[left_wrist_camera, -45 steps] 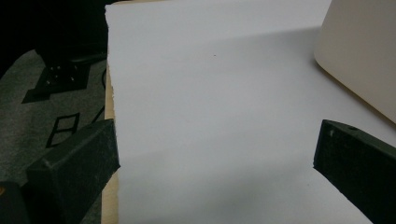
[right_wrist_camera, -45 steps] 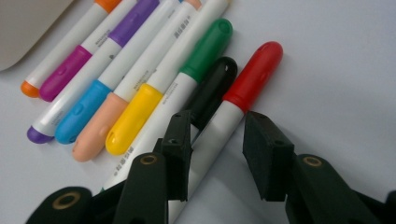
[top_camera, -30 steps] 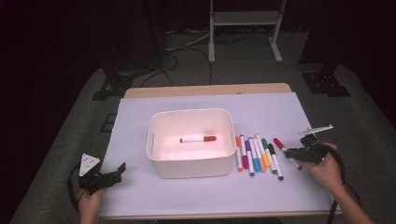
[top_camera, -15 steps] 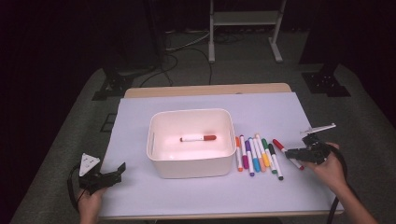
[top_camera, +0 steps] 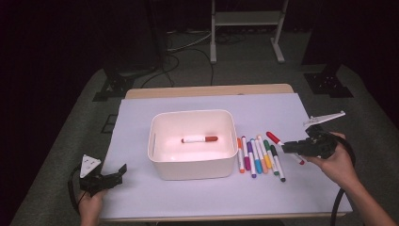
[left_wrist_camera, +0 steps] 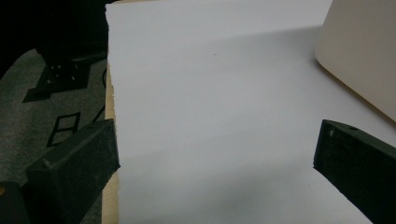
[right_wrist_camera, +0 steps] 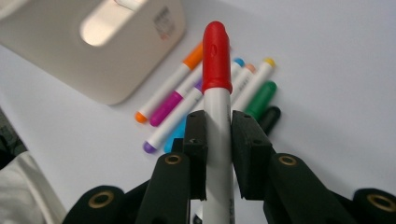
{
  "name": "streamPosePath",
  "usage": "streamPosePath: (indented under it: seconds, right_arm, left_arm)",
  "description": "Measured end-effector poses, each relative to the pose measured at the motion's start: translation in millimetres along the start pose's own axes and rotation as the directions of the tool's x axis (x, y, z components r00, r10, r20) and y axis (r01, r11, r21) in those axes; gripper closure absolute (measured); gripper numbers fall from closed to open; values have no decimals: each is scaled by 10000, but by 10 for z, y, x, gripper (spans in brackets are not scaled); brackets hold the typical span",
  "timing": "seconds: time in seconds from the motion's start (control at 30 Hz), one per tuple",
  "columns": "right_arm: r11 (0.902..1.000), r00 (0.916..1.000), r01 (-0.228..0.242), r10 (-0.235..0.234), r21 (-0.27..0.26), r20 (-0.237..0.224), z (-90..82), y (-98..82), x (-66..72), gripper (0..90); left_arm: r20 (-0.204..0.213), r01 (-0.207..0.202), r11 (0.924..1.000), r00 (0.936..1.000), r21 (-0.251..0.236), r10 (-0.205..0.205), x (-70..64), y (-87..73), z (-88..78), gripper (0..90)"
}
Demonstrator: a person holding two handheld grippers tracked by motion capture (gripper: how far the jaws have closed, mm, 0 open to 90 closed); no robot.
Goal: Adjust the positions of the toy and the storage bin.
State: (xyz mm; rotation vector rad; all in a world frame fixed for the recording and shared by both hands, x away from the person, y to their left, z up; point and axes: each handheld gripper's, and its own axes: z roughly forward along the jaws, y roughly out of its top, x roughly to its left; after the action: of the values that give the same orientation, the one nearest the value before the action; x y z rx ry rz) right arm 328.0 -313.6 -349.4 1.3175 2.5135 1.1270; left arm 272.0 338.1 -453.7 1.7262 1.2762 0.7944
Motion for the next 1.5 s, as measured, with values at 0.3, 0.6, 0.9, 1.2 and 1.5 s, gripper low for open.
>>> streamPosePath:
  seconds: [0.3, 0.6, 0.9, 1.2, 1.5]
  right_arm:
    - [9962, 9942, 845, -858, -226, -652, -125, 354, 319, 757]
    - [9872, 9791, 1528, -1576, -466, -1282, -161, 682, 609, 757]
    - [9714, 9579, 2343, -2374, -384, -1613, -71, 980, 918, 757]
    - [9487, 9262, 3144, -3142, -332, -2083, 84, 1175, 1234, 758]
    - [9348, 9042, 3541, -3498, -279, -2451, 189, 1299, 1426, 757]
  left_arm:
    - [14, 5, 10000, 10000, -12, -5, 1, 0, -1, 0]
    - [30, 19, 10000, 10000, 24, -19, 3, 1, -3, 0]
    - [49, 20, 10000, 10000, 32, -20, 6, 1, -3, 0]
    - [84, 34, 10000, 10000, 32, -35, 7, 2, 2, 0]
    - [89, 56, 10000, 9999, 20, -57, 6, 2, 2, 0]
